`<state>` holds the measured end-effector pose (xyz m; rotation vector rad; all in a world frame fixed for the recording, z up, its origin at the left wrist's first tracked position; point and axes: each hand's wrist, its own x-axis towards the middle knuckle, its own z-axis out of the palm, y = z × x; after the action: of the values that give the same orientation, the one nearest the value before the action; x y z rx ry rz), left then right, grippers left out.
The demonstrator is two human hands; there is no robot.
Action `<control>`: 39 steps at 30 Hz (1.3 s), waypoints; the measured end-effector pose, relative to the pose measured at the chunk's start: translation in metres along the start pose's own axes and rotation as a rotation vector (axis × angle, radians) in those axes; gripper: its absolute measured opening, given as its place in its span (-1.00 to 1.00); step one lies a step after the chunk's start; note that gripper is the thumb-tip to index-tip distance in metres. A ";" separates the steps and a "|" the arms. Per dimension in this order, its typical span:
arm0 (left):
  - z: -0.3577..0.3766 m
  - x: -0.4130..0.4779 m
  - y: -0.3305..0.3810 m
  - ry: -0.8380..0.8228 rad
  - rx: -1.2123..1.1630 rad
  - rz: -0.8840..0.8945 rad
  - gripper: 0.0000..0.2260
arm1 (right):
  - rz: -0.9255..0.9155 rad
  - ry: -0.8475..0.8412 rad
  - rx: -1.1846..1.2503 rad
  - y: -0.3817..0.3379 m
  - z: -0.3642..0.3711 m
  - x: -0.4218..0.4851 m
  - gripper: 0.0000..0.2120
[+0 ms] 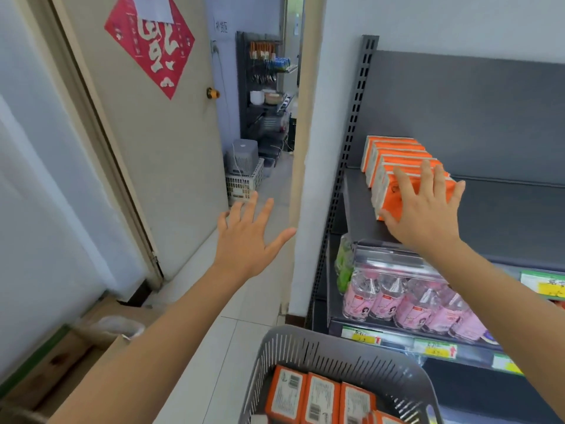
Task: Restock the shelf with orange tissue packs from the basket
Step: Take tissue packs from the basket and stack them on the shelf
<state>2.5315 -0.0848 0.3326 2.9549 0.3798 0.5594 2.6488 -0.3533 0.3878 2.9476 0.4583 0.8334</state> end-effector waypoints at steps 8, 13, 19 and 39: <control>0.036 -0.037 -0.001 -0.146 0.012 0.015 -0.15 | -0.487 0.294 0.367 -0.072 0.004 -0.078 -0.42; 0.095 -0.091 0.004 -0.344 0.007 0.084 -0.11 | -0.442 -0.358 0.413 -0.093 0.066 -0.188 -0.35; 0.161 -0.146 0.008 -0.568 0.041 0.113 -0.19 | -0.125 -0.978 0.292 -0.075 0.139 -0.245 -0.23; 0.255 -0.216 0.033 -1.278 0.181 0.339 -0.20 | 0.395 -1.483 0.539 -0.066 0.201 -0.324 -0.12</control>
<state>2.4394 -0.1894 0.0270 2.8090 -0.2247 -1.3568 2.4722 -0.3782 0.0442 3.0361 -0.0561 -1.6783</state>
